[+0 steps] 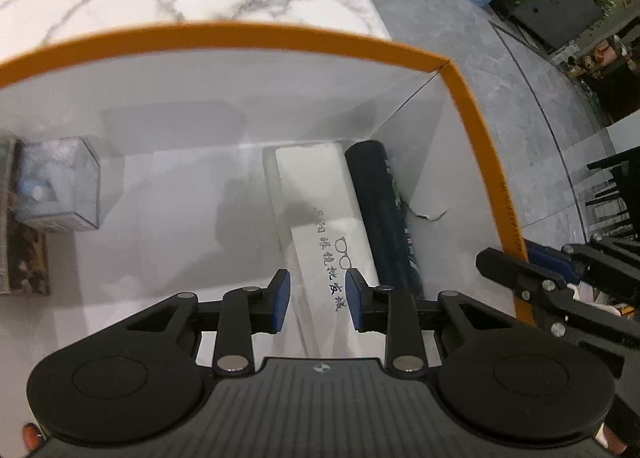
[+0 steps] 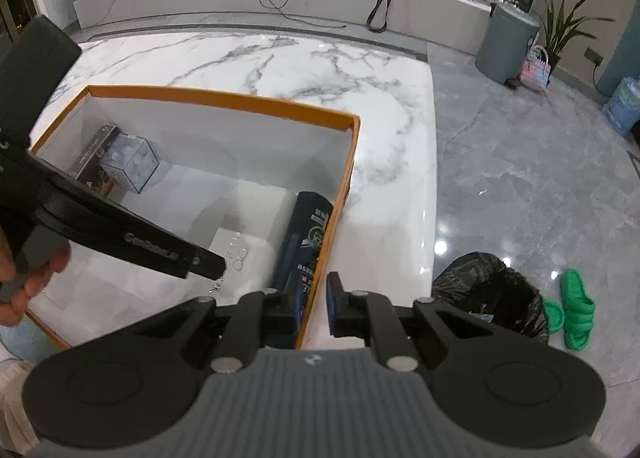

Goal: Organize rigid objects
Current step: 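Withdraw both tools from the orange box back toward the item pile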

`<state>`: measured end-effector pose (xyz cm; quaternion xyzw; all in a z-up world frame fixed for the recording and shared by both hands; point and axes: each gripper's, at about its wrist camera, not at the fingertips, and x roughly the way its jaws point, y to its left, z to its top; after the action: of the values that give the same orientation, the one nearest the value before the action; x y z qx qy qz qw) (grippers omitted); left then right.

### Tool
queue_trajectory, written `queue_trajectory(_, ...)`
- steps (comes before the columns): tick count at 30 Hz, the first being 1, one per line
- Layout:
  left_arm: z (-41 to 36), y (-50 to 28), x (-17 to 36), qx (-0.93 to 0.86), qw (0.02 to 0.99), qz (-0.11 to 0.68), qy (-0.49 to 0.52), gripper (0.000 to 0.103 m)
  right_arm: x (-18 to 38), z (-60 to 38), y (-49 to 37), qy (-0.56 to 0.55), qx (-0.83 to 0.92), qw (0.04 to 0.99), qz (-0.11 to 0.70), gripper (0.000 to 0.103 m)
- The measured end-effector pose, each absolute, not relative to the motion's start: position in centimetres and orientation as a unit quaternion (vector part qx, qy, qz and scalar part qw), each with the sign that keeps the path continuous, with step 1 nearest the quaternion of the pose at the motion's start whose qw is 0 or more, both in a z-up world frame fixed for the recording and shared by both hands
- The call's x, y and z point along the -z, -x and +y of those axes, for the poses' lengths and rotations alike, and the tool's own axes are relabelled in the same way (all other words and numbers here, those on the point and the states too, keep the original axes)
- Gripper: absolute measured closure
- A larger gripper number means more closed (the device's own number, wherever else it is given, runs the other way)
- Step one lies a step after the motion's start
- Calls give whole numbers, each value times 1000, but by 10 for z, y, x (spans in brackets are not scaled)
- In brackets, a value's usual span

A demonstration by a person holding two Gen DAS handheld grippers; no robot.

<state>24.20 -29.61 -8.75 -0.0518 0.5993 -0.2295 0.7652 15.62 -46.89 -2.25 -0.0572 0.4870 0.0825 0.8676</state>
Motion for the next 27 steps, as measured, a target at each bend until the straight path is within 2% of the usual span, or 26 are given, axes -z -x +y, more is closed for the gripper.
queue_trajectory(3,-290,-231,70,244,783,572,26,70,11,-466,-150,62,-82,876,472,91)
queue_trajectory(6,-286,-217,51,254,799,545,0,70,-2,-459,-142,64,-91,884,454,76)
queue_trajectory(9,-268,-204,31,265,813,519,-18,70,-11,-444,-136,61,-108,887,445,73)
queue_trajectory(13,-233,-188,2,272,829,487,-40,69,-22,-416,-126,47,-137,891,430,59)
queue_trajectory(20,-151,-160,-37,242,852,457,-78,69,-26,-348,-114,26,-195,889,415,59)
queue_trajectory(27,-75,-142,-42,197,866,453,-76,69,-21,-278,-106,-13,-251,877,409,59)
